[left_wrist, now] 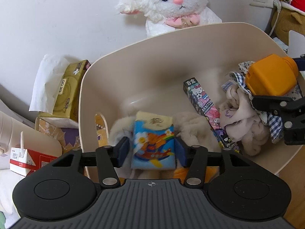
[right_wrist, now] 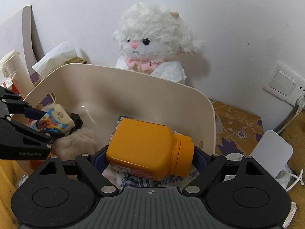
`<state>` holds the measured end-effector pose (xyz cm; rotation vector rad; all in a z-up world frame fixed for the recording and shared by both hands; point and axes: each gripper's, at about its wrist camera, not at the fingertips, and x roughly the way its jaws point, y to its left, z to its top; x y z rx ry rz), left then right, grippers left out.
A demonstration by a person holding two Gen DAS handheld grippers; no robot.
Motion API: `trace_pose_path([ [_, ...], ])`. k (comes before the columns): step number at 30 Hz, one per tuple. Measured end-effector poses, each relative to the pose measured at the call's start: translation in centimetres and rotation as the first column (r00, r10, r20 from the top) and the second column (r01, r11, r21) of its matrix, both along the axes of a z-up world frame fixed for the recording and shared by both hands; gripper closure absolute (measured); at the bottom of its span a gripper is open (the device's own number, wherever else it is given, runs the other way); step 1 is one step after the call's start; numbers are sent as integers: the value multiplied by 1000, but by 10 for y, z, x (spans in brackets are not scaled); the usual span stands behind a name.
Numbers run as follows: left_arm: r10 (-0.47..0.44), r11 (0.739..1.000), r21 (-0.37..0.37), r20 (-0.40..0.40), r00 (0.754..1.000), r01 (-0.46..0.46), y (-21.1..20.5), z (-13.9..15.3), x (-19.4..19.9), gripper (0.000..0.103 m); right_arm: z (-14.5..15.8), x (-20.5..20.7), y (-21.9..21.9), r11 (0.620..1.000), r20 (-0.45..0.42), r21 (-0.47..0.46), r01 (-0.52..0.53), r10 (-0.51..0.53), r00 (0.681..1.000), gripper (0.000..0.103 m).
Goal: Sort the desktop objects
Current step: 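Carry the tissue pack and orange bottle into the beige basket and release both, then withdraw both grippers from the basket toward the remaining table items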
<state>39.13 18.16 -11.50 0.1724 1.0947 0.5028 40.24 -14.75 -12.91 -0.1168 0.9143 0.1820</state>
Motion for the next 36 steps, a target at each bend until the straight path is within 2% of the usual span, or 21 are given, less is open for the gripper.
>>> trace_pose_path([
  [4,-4,999,38,9,1000,4,-2,3,-4,27,4,-5,-3,1000,14,12,14,-14,1000,13],
  [6,-17,999,49,9,1000,16,-4,5,-6,25,7,-8,-4,1000,22,7,22,-22,1000,10],
  [11,-16,999,45,54,998,13,-6,15,-14,23,15,-14,-3,999,43,-4,45,-45,998,4],
  [14,-20,999,32,68,998,18,-9,23,-18,23,22,-20,-1,998,52,5,57,-57,997,3],
  [21,-70,996,57,99,993,64,-22,42,-38,23,44,-40,4,996,105,8,90,-90,990,0],
  [25,-68,998,22,106,992,66,-24,53,-51,23,59,-52,7,991,124,30,132,-135,983,0],
  [30,-73,995,72,127,989,64,-31,66,-72,23,72,-68,14,990,142,42,135,-140,980,0],
  [36,-74,995,79,149,986,63,-33,78,-94,23,82,-86,22,989,152,57,136,-143,978,0],
])
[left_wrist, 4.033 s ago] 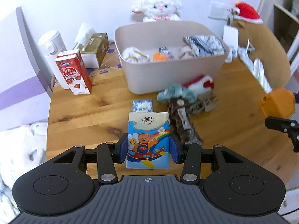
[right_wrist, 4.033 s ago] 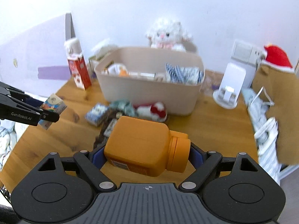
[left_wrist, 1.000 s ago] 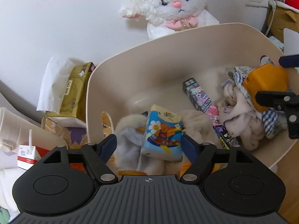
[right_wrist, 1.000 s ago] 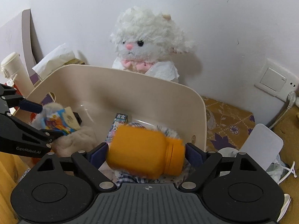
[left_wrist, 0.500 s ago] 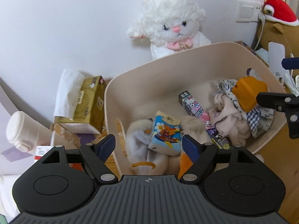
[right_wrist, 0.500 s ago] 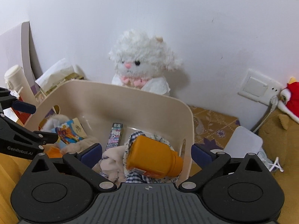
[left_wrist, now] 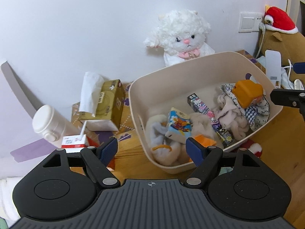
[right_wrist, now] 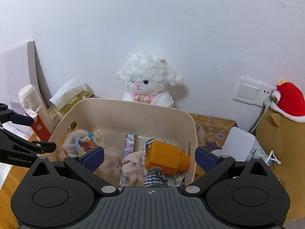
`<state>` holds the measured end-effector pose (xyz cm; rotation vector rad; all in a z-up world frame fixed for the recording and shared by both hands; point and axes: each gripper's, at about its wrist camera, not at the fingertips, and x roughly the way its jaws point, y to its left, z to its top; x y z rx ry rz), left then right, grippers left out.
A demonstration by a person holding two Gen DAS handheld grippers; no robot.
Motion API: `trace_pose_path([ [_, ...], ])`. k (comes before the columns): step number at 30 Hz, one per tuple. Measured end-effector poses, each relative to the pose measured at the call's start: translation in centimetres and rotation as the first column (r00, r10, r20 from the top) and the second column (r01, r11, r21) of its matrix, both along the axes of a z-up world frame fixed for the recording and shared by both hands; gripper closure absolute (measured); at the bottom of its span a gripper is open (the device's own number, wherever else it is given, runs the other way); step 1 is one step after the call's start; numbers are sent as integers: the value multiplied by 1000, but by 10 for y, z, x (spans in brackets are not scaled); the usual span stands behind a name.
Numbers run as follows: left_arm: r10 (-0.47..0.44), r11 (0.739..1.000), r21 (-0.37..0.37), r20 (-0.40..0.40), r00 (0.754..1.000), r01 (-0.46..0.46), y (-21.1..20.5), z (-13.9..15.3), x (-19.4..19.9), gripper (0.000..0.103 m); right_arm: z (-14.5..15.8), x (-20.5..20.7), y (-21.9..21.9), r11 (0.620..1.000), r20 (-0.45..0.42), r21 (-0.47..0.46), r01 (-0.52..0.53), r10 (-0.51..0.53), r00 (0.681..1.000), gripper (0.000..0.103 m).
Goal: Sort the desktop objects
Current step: 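Withdraw both grippers from the basket toward the remaining table items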
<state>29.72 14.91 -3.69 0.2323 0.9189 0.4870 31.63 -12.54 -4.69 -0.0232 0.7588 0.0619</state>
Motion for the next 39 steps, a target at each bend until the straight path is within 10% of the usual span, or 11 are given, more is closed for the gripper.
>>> trace_pose_path([
  [39,-14,989,-147,-76,997,3,-24,-53,-135,23,-39,-129,30,995,-78,-43,-93,90,993,0],
])
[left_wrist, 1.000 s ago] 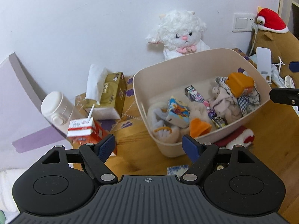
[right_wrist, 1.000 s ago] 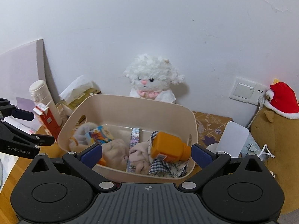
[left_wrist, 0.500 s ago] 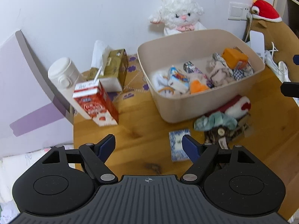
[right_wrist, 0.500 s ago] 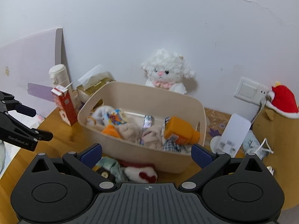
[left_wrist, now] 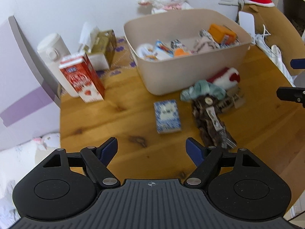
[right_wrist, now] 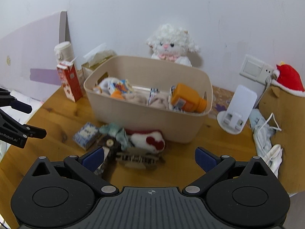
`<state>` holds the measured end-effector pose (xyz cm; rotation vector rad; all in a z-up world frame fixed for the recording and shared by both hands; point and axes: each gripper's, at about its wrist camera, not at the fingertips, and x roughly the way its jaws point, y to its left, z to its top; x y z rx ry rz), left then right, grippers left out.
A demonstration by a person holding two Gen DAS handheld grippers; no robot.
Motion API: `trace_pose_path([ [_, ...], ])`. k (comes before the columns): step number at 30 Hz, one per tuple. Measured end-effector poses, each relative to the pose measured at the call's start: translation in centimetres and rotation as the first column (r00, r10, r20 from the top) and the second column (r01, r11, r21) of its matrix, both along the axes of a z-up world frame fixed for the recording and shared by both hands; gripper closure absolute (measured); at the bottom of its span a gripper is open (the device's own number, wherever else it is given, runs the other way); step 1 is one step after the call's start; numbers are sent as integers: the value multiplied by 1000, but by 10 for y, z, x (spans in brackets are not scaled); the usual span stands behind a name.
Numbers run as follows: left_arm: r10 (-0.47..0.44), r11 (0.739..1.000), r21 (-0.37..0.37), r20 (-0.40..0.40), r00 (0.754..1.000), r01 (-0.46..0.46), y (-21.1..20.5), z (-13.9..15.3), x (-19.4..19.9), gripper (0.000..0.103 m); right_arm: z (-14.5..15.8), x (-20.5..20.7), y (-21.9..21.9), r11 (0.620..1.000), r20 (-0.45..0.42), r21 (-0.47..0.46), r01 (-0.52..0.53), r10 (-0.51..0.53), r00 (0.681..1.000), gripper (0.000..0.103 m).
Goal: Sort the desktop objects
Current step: 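Withdraw both grippers from the basket toward the remaining table items, then grasp the brown bow-tied cloth with the left gripper while the right grasps the beige claw clip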
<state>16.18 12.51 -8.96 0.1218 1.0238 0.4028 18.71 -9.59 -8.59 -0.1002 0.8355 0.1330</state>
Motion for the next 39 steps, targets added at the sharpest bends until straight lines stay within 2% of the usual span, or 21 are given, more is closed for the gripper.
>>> trace_pose_path([
  [4,12,999,-31,-16,1000,-13,-9,-18,-4,23,-14,-11,-3,1000,-29,-4,-4,4,1000,0],
  [8,38,998,-53,4,999,-38,-21,-30,-9,23,-29,-20,-9,1000,-57,-19,-16,15,998,0],
  [11,25,998,-60,-11,1000,-25,-33,-41,-10,23,-42,-26,-12,999,-69,-40,-27,25,997,0],
  [20,25,993,-114,-57,998,-31,-60,-74,-14,23,-75,-38,-15,985,-88,-119,-129,119,989,0],
  [31,57,989,-133,-72,996,-66,-73,-104,-4,23,-104,-32,-21,969,-119,-137,-207,191,974,0],
  [39,95,981,-164,-46,994,-102,-77,-108,16,23,-115,-14,-24,947,-95,-171,-271,258,961,0],
])
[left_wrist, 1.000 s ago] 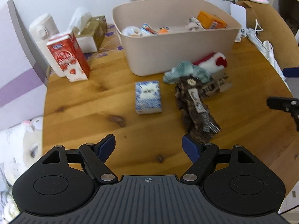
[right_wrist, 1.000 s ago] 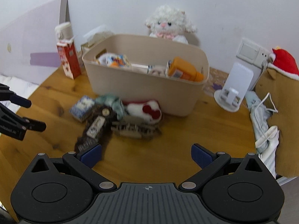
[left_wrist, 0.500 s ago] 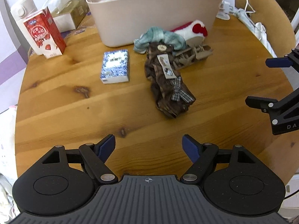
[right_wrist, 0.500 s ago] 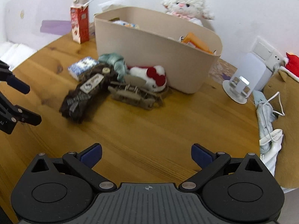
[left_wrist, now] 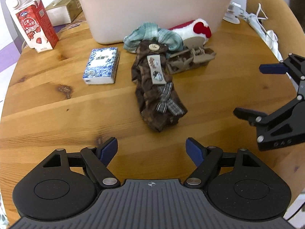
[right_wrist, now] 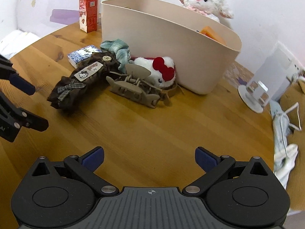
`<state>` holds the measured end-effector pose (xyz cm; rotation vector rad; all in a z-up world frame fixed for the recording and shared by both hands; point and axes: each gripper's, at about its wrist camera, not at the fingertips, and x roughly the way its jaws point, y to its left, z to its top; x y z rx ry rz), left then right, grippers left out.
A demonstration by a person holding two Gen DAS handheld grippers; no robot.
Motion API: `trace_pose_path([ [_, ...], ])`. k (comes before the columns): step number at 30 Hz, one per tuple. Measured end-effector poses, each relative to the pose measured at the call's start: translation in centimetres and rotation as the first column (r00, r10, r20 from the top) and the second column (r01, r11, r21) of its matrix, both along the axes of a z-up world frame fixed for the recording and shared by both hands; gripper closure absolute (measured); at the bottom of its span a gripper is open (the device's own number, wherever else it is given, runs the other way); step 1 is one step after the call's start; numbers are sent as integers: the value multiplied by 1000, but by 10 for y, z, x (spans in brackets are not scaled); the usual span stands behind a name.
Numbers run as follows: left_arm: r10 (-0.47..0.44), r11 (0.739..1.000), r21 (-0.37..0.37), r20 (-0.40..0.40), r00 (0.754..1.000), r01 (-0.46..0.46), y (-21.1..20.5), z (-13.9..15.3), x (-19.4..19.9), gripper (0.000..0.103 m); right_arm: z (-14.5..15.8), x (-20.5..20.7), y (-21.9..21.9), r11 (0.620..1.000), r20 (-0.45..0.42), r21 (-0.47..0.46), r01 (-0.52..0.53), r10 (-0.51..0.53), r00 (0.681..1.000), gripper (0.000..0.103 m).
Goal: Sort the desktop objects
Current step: 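Grasp the brown bow-tied cloth with the left gripper while the right grasps the beige claw clip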
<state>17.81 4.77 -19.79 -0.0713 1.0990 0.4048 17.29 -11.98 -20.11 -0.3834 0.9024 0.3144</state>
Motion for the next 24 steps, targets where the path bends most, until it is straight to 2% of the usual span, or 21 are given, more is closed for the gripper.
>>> trace_pose_path([
  [6,52,999,-3,3,999,-52,1,-4,16,23,-5,14,5,994,45,-42,-100,102,994,0],
  [14,136,990,-32,15,991,-136,16,-7,31,23,-13,29,10,987,108,-65,-150,156,982,0],
  [21,144,989,12,37,989,-144,21,-10,41,23,-19,44,17,968,146,-69,-240,248,958,4],
  [24,153,988,16,48,987,-154,24,-10,47,23,-20,49,22,956,157,-67,-286,293,943,9],
])
